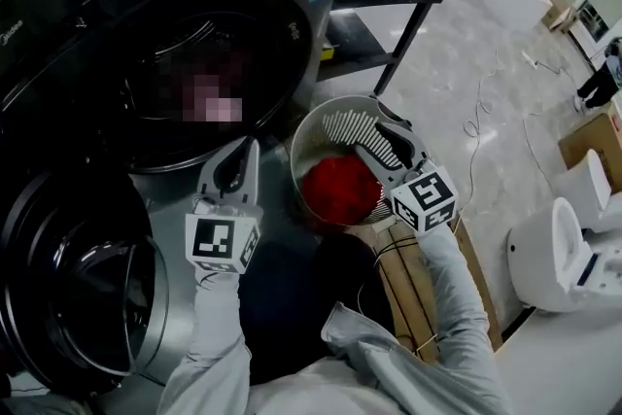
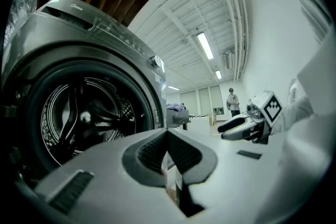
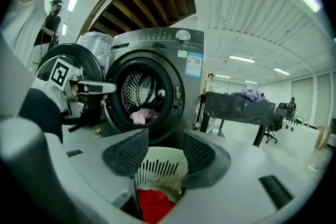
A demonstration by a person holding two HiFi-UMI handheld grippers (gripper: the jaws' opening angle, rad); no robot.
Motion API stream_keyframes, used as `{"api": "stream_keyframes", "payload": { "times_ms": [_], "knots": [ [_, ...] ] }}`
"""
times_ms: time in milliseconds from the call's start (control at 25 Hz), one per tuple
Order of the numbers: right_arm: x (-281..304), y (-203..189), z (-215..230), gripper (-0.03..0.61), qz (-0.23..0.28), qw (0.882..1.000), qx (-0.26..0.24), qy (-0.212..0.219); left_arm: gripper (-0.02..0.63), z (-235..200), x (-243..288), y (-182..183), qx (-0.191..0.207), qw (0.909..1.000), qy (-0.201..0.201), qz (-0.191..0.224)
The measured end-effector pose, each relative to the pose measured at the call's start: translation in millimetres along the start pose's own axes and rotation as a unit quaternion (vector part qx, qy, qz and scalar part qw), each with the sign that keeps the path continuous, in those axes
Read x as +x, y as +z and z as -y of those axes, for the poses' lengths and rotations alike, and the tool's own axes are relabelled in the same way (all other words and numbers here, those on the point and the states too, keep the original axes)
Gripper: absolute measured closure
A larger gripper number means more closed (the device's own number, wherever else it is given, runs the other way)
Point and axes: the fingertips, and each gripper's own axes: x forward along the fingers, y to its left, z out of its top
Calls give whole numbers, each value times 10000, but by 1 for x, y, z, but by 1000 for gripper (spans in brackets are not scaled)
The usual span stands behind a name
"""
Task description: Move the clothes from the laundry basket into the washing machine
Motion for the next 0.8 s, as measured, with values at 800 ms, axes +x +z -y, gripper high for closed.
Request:
{"api": "stream_keyframes", "payload": {
  "times_ms": [800],
  "knots": [
    [94, -237, -48, 153, -3652, 9023, -764, 2162, 594, -33, -14, -96, -194, 9976, 160, -647]
  ]
}}
